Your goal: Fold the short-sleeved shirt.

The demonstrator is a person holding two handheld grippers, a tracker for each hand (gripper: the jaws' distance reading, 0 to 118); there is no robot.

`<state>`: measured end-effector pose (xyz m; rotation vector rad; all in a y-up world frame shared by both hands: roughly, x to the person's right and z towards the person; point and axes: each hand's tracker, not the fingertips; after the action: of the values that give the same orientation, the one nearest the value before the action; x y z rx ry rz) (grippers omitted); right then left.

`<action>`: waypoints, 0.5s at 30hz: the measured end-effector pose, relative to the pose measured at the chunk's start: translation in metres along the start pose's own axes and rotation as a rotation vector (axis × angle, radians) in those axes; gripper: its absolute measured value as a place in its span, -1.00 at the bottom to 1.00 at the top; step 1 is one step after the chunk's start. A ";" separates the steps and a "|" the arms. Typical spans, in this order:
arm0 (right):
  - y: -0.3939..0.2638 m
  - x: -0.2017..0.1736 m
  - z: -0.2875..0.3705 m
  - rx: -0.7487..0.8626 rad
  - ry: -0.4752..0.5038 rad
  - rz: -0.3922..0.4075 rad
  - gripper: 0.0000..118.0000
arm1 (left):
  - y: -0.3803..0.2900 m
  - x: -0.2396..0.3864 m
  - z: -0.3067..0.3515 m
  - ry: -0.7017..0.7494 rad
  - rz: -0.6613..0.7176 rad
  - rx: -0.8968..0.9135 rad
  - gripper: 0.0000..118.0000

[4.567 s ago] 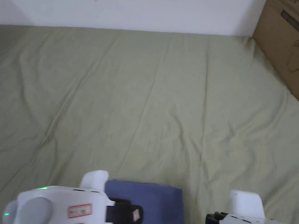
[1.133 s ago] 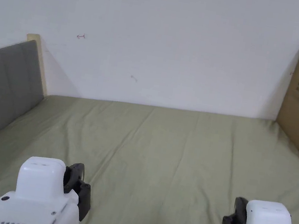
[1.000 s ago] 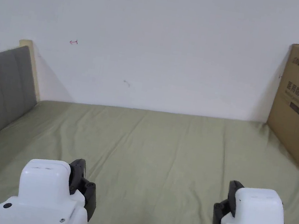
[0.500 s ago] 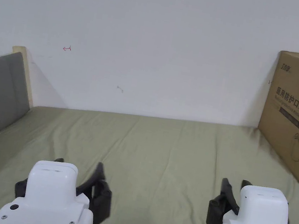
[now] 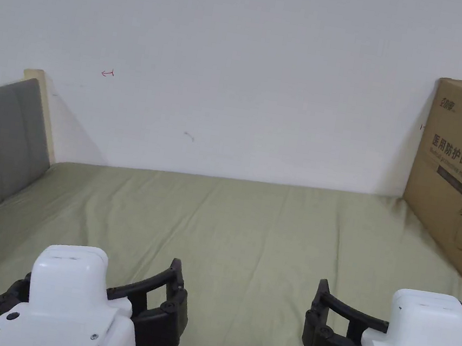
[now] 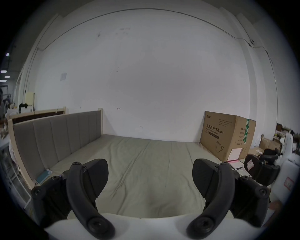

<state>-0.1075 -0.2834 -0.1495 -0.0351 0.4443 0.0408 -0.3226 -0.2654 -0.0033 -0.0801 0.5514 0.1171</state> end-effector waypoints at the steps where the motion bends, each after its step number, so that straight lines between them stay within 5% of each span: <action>1: -0.001 0.000 0.000 -0.003 0.005 -0.003 1.00 | 0.001 -0.002 -0.001 0.008 0.021 -0.005 0.83; 15: -0.008 0.001 -0.006 -0.048 -0.003 -0.012 1.00 | -0.002 0.012 -0.006 -0.005 -0.160 -0.021 0.86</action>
<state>-0.1086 -0.2917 -0.1556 -0.0845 0.4403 0.0394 -0.3152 -0.2671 -0.0146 -0.1439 0.5373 -0.0329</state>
